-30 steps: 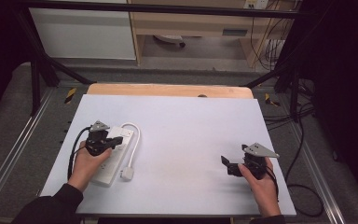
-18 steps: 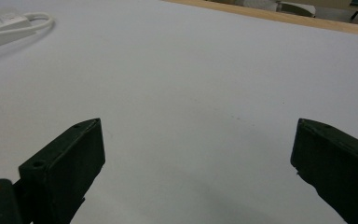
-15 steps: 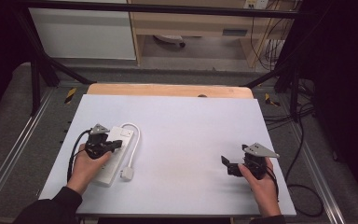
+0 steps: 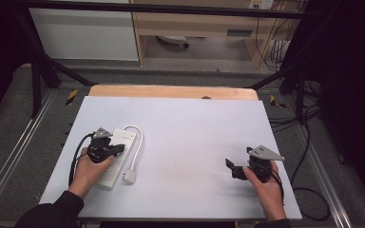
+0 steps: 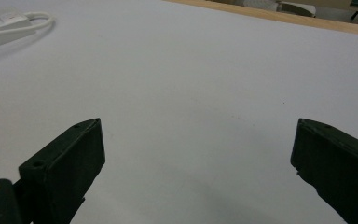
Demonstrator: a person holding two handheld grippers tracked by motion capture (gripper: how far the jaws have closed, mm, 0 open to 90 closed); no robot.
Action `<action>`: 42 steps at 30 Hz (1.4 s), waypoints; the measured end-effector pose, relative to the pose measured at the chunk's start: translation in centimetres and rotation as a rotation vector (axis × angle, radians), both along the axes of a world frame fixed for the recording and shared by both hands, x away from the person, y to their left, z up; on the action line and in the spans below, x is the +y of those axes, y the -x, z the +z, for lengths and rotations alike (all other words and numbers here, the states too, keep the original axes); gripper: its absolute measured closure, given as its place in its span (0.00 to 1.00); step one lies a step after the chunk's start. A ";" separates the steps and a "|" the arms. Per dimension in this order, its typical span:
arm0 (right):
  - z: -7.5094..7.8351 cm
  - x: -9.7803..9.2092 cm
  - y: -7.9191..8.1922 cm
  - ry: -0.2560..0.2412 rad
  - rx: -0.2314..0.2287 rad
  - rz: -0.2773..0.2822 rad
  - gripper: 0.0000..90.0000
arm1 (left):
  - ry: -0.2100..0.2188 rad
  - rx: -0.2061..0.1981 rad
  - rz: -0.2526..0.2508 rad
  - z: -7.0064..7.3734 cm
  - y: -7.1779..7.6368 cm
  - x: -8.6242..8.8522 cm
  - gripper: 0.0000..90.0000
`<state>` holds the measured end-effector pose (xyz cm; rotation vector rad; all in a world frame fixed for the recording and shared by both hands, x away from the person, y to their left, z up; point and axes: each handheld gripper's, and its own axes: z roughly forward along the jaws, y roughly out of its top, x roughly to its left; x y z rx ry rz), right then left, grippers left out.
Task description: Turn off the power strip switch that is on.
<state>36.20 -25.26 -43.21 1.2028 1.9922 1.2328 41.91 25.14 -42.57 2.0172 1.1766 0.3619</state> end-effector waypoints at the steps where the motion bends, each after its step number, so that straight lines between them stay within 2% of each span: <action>1: 0.0 0.0 0.0 -0.001 0.001 -0.001 0.04 | 0.003 0.000 0.001 0.0 0.0 0.0 1.00; 42: 0.0 0.1 0.0 0.006 0.001 0.004 0.04 | -0.003 -0.022 0.003 -0.2 0.4 -0.1 1.00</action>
